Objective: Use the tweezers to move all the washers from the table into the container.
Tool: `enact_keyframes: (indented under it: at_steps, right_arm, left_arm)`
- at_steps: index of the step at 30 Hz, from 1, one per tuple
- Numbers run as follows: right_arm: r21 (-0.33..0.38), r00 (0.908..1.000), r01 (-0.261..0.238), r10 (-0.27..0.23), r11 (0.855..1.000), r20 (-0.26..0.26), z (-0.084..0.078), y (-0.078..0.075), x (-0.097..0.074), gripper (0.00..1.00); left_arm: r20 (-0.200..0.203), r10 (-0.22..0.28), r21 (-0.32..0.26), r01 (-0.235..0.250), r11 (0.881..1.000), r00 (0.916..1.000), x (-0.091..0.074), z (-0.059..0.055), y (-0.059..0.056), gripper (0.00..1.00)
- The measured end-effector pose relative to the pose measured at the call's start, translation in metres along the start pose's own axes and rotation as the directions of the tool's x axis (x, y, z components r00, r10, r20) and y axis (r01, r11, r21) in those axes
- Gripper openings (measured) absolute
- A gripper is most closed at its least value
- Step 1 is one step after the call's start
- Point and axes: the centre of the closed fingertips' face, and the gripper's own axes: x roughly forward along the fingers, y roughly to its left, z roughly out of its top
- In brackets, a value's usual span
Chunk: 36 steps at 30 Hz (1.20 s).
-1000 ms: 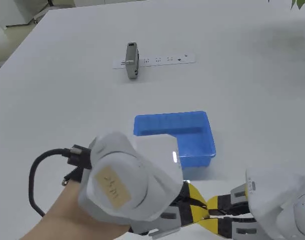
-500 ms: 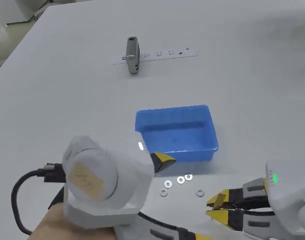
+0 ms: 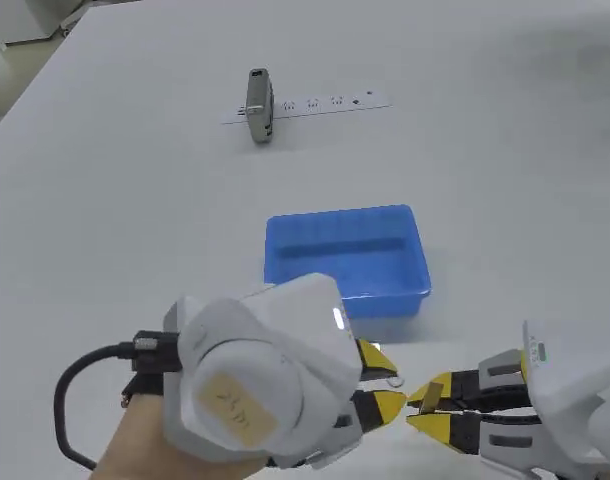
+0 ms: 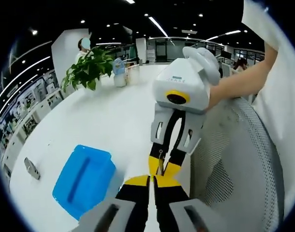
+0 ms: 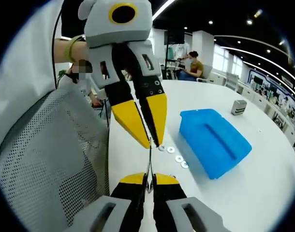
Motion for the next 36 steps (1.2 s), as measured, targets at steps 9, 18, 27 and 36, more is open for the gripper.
enact_keyframes:
  at_steps: [9,18,27,36]
  right_arm:
    - [-0.006,1.0,0.0,0.0,1.0,0.004,0.0,0.0,0.0,0.01]
    - [-0.013,1.0,-0.004,0.004,1.0,0.009,0.0,0.001,0.001,0.01]
    - [0.0,0.9997,0.004,-0.004,1.0,0.024,0.011,-0.01,0.003,0.04]
    - [0.003,0.9986,0.011,-0.011,1.0,0.052,0.021,-0.031,0.014,0.06]
  left_arm:
    - [-0.013,-0.131,0.042,0.131,0.99,0.9914,0.008,0.005,-0.011,0.0]
    - [-0.018,-0.178,0.074,0.179,0.981,0.9838,0.015,0.012,-0.013,0.0]
    - [-0.024,-0.156,0.078,0.157,0.984,0.9875,0.007,0.016,-0.004,0.0]
    - [-0.035,-0.118,0.058,0.119,0.991,0.9924,-0.001,0.01,0.024,0.0]
